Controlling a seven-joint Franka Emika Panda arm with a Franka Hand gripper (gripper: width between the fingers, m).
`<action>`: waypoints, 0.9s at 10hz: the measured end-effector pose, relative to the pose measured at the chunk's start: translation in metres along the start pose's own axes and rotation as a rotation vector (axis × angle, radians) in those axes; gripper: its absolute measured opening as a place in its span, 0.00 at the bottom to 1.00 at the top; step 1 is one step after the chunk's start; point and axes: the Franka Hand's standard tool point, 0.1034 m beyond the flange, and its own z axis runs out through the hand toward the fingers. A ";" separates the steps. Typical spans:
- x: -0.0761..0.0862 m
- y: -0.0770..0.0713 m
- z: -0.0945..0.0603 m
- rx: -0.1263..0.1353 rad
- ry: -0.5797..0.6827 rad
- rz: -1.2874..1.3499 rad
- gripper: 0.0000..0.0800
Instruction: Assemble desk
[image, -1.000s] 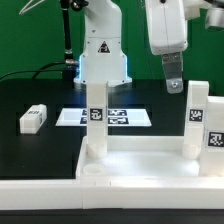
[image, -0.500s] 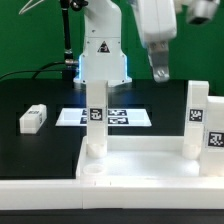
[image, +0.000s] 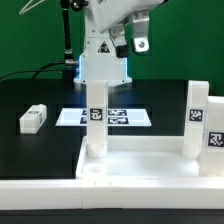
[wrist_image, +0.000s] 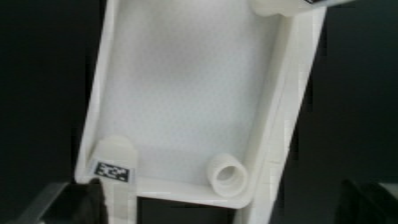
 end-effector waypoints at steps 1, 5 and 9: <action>0.000 0.000 0.000 0.000 0.000 -0.086 0.81; 0.024 0.047 -0.002 -0.009 0.019 -0.540 0.81; 0.063 0.096 -0.013 -0.013 0.028 -0.831 0.81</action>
Offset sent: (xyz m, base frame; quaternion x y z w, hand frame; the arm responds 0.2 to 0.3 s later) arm -0.0373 -0.0299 -0.0222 0.0232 0.0195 -0.2356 0.9714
